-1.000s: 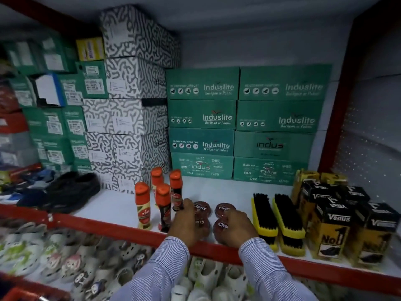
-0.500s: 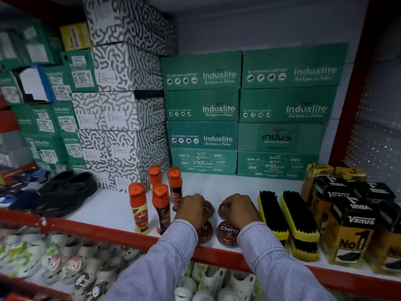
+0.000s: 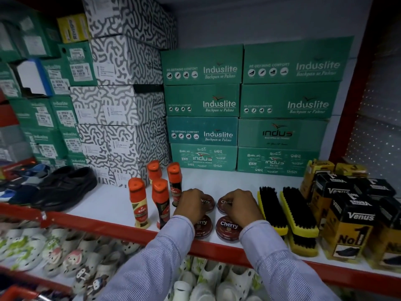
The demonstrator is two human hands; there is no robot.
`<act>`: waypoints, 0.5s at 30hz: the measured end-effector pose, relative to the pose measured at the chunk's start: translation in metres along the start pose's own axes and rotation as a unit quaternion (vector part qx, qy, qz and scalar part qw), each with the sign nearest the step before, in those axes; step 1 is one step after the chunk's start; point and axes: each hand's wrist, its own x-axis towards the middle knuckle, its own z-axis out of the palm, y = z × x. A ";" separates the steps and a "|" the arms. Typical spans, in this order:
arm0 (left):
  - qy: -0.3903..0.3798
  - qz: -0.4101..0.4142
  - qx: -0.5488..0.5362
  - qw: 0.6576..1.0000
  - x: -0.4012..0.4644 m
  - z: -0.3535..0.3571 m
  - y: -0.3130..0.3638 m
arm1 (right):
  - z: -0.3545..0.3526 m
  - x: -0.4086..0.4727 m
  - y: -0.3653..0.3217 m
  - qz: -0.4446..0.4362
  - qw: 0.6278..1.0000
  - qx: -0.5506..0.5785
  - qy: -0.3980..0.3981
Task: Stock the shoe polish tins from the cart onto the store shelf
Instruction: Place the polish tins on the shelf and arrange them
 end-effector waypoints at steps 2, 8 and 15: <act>0.017 0.018 0.010 1.000 -0.007 -0.005 0.000 | -0.006 -0.011 -0.001 -0.004 1.000 0.011 0.016; -0.028 0.023 0.049 0.998 -0.045 -0.018 -0.003 | -0.008 -0.049 -0.004 0.000 0.999 -0.039 -0.029; -0.035 0.030 0.023 0.999 -0.059 -0.021 0.003 | -0.006 -0.059 -0.007 0.017 0.999 -0.016 -0.036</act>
